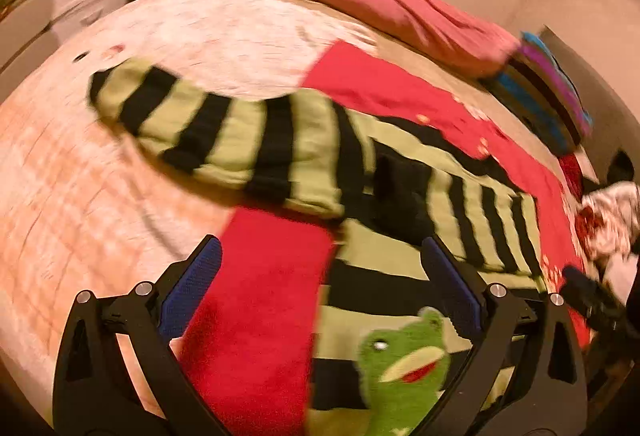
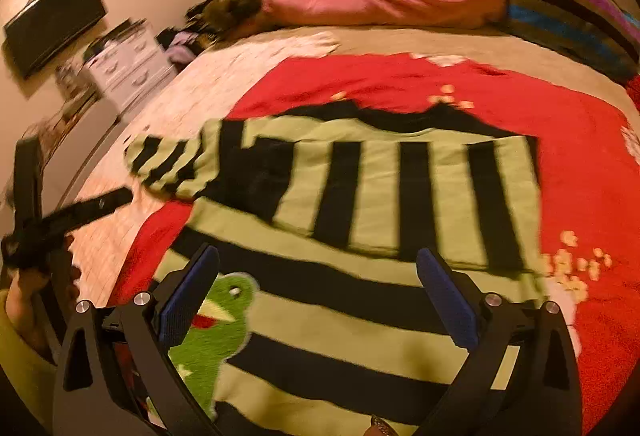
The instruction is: Fold small clothes
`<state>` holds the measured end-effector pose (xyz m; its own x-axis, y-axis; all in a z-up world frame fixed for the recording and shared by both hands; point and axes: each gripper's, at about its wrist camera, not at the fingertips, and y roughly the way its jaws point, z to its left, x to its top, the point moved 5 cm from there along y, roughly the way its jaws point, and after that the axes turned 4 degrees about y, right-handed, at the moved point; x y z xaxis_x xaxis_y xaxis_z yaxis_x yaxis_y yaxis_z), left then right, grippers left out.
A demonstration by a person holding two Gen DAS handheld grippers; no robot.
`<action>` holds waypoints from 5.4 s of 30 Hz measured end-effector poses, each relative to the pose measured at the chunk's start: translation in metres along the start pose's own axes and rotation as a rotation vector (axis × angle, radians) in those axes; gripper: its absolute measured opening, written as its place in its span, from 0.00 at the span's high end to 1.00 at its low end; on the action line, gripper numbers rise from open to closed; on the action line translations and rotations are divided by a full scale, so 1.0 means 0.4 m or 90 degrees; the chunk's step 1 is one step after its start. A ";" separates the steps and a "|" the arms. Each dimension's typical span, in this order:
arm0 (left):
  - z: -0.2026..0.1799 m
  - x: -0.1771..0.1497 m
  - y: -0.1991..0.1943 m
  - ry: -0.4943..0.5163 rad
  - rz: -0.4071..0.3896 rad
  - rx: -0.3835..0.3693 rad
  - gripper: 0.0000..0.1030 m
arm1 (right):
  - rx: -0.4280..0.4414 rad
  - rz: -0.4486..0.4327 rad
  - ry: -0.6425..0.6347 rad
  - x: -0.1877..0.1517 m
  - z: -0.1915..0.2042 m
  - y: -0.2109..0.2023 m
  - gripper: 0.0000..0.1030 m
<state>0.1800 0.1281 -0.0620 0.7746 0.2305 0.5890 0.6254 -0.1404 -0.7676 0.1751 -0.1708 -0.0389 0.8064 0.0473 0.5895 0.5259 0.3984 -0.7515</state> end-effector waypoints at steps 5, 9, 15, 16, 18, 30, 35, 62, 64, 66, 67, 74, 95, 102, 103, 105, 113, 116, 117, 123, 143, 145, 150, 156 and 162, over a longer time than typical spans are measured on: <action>0.149 0.005 -0.007 -0.100 -0.011 0.015 0.09 | 0.019 0.021 -0.066 -0.014 0.116 0.055 0.04; 0.248 0.012 -0.012 -0.155 -0.025 0.030 0.09 | 0.022 0.041 -0.096 -0.027 0.174 0.097 0.04; 0.382 0.053 0.009 -0.241 -0.053 0.003 0.10 | 0.030 0.057 -0.106 -0.033 0.218 0.131 0.04; 0.406 0.064 0.019 -0.260 -0.056 -0.002 0.11 | 0.030 0.056 -0.107 -0.034 0.221 0.131 0.04; 0.447 0.088 0.038 -0.290 -0.069 -0.020 0.18 | 0.030 0.054 -0.110 -0.040 0.229 0.136 0.04; 0.636 0.185 0.224 -0.487 -0.112 -0.079 0.54 | 0.028 0.088 -0.116 -0.080 0.235 0.165 0.04; 0.596 0.237 0.190 -0.450 -0.140 -0.068 0.97 | 0.023 0.086 -0.086 -0.074 0.196 0.162 0.04; -0.356 -0.014 0.155 0.071 0.033 -0.256 0.57 | -0.122 -0.025 0.237 -0.034 -0.356 -0.025 0.04; -0.299 -0.009 0.115 0.073 0.002 -0.216 0.57 | -0.092 -0.016 0.242 -0.031 -0.339 -0.014 0.04; -0.236 0.013 0.097 0.082 -0.018 -0.146 0.57 | -0.038 -0.004 0.242 -0.016 -0.299 0.008 0.04; -0.201 0.022 0.092 0.075 -0.025 -0.120 0.57 | -0.010 0.000 0.240 -0.005 -0.276 0.017 0.04; -0.022 0.063 0.081 -0.013 -0.042 -0.061 0.57 | 0.145 0.066 0.135 0.060 -0.097 0.176 0.05; -0.040 0.076 0.177 -0.001 0.012 -0.093 0.34 | 0.296 0.052 0.073 0.134 -0.005 0.281 0.55; -0.023 0.057 0.194 -0.026 0.018 -0.092 0.32 | 0.239 0.071 -0.042 0.116 0.011 0.295 0.45; -0.024 0.058 0.193 -0.026 0.017 -0.093 0.32 | 0.241 0.078 -0.044 0.109 0.010 0.301 0.47; -0.024 0.059 0.190 -0.026 0.012 -0.095 0.31 | 0.236 0.095 -0.050 0.098 0.013 0.314 0.76; 0.001 0.058 0.154 -0.051 0.006 -0.094 0.28 | 0.321 0.047 0.031 0.114 -0.053 0.177 0.95; -0.005 0.062 0.135 -0.050 0.001 -0.102 0.25 | 0.299 0.005 0.020 0.152 -0.105 0.096 0.95; -0.009 0.062 0.131 -0.047 -0.001 -0.102 0.25 | 0.281 -0.007 0.010 0.164 -0.125 0.074 0.95; -0.042 0.043 0.141 -0.032 0.018 -0.107 0.25 | 0.113 0.000 -0.052 0.164 -0.234 0.070 0.95; -0.096 -0.013 0.186 0.029 0.073 -0.093 0.23 | 0.216 0.018 0.099 0.103 -0.301 0.182 0.94; -0.096 -0.013 0.184 0.045 0.067 -0.083 0.24 | 0.229 0.000 0.104 0.127 -0.296 0.144 0.97; -0.091 -0.016 0.191 0.087 0.059 -0.059 0.54 | 0.222 -0.079 0.136 0.211 -0.359 0.014 0.97; -0.113 -0.025 0.211 0.120 0.072 -0.056 0.58 | 0.037 -0.043 0.094 0.218 -0.471 0.016 0.96; -0.161 -0.018 0.222 0.203 0.057 -0.017 0.58 | -0.023 0.002 0.154 0.118 -0.528 0.094 0.56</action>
<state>0.2362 0.0519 -0.1182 0.8147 -0.0969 0.5717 0.5519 -0.1726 -0.8158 0.2900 -0.3469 -0.1020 0.8474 -0.1738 0.5018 0.5286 0.3660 -0.7659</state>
